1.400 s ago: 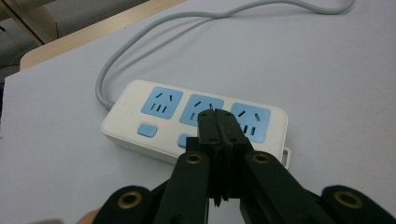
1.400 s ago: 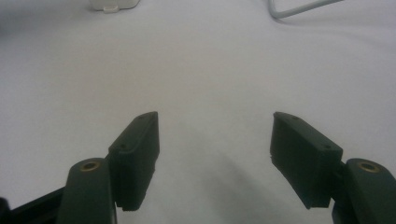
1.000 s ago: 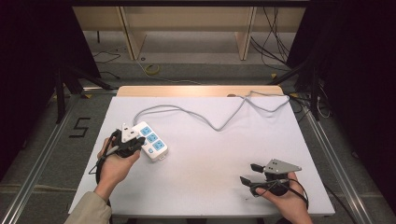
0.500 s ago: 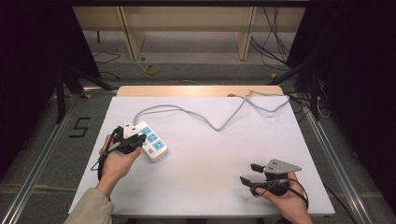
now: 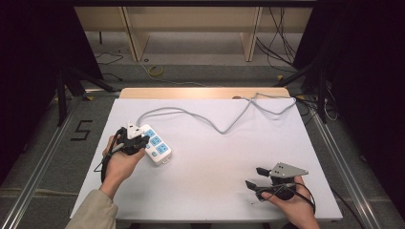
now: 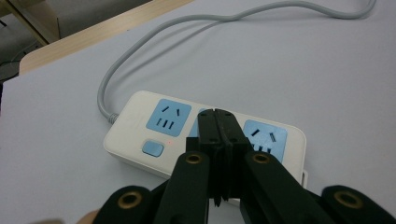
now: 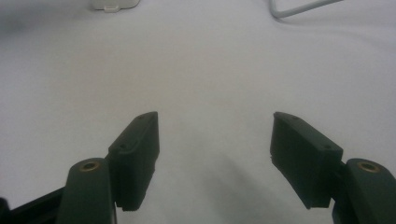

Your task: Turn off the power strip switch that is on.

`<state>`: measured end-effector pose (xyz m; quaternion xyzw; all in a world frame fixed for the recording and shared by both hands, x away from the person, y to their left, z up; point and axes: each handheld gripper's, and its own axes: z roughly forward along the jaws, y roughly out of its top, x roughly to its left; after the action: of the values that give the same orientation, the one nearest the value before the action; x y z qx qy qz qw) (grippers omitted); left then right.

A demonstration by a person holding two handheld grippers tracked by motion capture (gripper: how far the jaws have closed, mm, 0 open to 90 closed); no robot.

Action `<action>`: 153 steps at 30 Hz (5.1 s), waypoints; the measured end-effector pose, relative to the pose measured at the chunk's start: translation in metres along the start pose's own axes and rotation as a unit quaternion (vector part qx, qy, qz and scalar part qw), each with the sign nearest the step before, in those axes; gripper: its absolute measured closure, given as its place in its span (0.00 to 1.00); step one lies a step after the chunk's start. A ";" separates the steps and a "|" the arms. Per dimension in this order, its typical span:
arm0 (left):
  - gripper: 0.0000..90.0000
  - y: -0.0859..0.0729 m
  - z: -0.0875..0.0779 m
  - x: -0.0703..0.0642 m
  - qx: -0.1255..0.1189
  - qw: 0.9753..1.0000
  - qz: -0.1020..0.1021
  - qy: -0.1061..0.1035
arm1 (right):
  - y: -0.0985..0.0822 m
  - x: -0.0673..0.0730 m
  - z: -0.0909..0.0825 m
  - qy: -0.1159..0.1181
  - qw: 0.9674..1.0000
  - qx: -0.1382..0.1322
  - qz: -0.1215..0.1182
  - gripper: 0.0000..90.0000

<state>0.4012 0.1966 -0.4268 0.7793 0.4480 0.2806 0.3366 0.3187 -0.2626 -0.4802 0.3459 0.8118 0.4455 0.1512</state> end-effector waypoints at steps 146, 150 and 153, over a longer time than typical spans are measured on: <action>0.99 0.016 0.067 0.048 0.156 0.988 -0.012 0.014 | -0.001 0.000 0.000 0.003 1.000 0.005 -0.003 0.37; 0.99 0.016 0.067 0.048 0.156 0.988 -0.015 0.015 | -0.001 0.000 0.000 0.002 1.000 0.005 -0.003 0.37; 0.99 0.016 0.068 0.048 0.157 0.987 -0.015 0.015 | -0.001 0.000 0.000 0.002 1.000 0.005 -0.004 0.37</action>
<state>0.4806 0.2148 -0.4493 0.8112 0.5033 0.2135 0.2077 0.3187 -0.2629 -0.4811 0.3426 0.8158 0.4415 0.1490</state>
